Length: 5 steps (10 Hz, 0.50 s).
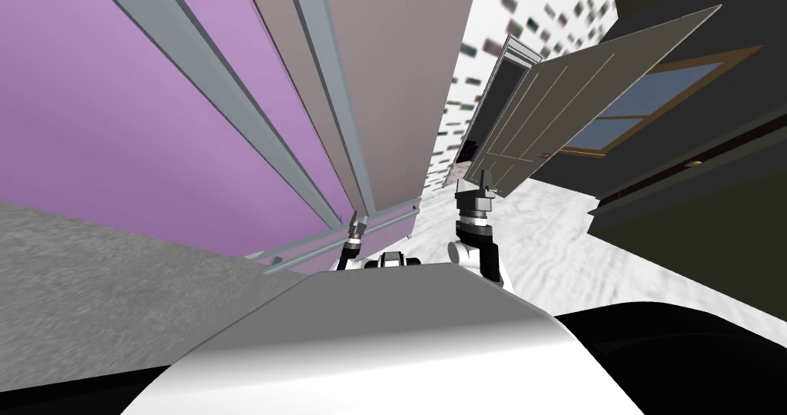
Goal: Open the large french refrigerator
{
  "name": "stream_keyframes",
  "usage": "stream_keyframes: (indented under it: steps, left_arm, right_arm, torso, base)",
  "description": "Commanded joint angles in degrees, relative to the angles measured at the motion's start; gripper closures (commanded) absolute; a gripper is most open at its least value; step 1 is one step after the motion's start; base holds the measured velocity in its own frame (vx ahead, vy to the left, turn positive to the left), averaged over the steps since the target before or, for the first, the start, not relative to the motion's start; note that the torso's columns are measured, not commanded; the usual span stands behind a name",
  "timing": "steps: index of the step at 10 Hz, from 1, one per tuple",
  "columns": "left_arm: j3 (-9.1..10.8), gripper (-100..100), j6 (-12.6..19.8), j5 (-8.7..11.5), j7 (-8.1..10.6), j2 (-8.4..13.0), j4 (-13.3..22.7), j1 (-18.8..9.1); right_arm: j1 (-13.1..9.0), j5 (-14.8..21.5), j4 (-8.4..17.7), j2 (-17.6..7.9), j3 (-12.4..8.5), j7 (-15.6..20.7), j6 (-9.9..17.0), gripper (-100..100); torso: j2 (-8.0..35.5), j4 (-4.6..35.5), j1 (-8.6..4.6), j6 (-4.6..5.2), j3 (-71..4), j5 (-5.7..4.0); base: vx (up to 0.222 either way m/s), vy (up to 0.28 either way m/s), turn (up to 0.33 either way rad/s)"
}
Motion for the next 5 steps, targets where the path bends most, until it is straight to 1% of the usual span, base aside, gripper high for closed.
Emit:
stream_keyframes:
  steps: [1,3,5]
  left_arm:
    - [-1.33,-100,1.68,0.88,1.98,-2.47,-0.51,-0.91]
    - [-1.88,-100,2.41,1.23,2.73,-4.70,-0.89,-1.20]
    - [-2.30,-100,2.98,1.50,3.32,-7.62,-1.17,-1.44]
  right_arm:
    - [0.00,0.00,0.00,0.00,0.00,0.00,0.00,0]
    - [0.00,0.00,0.00,0.01,0.00,0.00,0.00,0]
    - [0.01,0.00,0.00,0.01,0.01,0.00,0.00,0]
  torso:
    - [0.00,-0.01,-0.04,0.00,-0.01,-0.01]
    - [-0.04,-0.02,-0.13,-0.01,-0.03,-0.04]
    - [-0.02,-0.01,-0.06,0.00,-0.01,-0.02]
  base:
    - [-0.028,0.077,-0.047]
    - [-0.015,0.046,-0.031]
    - [-0.009,0.032,-0.027]
